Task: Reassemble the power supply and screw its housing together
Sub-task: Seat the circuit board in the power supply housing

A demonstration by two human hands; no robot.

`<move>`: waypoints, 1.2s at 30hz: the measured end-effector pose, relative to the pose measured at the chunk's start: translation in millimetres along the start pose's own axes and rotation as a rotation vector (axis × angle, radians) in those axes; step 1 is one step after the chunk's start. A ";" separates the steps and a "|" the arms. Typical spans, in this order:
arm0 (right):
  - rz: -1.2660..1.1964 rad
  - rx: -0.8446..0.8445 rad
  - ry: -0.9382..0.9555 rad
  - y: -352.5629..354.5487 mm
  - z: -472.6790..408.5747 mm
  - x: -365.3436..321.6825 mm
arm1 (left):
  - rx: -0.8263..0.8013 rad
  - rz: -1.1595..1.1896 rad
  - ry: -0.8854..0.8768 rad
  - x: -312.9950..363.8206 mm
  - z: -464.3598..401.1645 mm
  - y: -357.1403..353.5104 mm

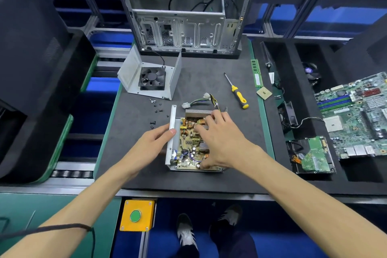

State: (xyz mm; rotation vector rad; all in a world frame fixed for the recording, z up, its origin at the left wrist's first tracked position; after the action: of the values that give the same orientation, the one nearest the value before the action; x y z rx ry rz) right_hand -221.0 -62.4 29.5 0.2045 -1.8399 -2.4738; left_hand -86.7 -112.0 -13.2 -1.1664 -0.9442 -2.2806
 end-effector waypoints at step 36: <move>-0.166 0.044 0.039 -3.4 13.3 -6.8 | -0.003 0.092 0.005 1.4 0.0 0.3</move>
State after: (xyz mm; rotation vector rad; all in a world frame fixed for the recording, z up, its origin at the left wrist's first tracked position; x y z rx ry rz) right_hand -216.0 -48.0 30.5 0.4219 -1.9372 -2.5151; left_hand -87.3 -112.2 -11.9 -1.1799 -0.8679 -2.2119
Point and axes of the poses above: each hand's wrist, its own z-axis away from the middle knuckle, its own y-axis out of the back of the hand, x = y × z, the point moved 10 cm from there along -z, towards the middle knuckle, and after that the axes turned 14 degrees about -z, right-handed, at the moved point
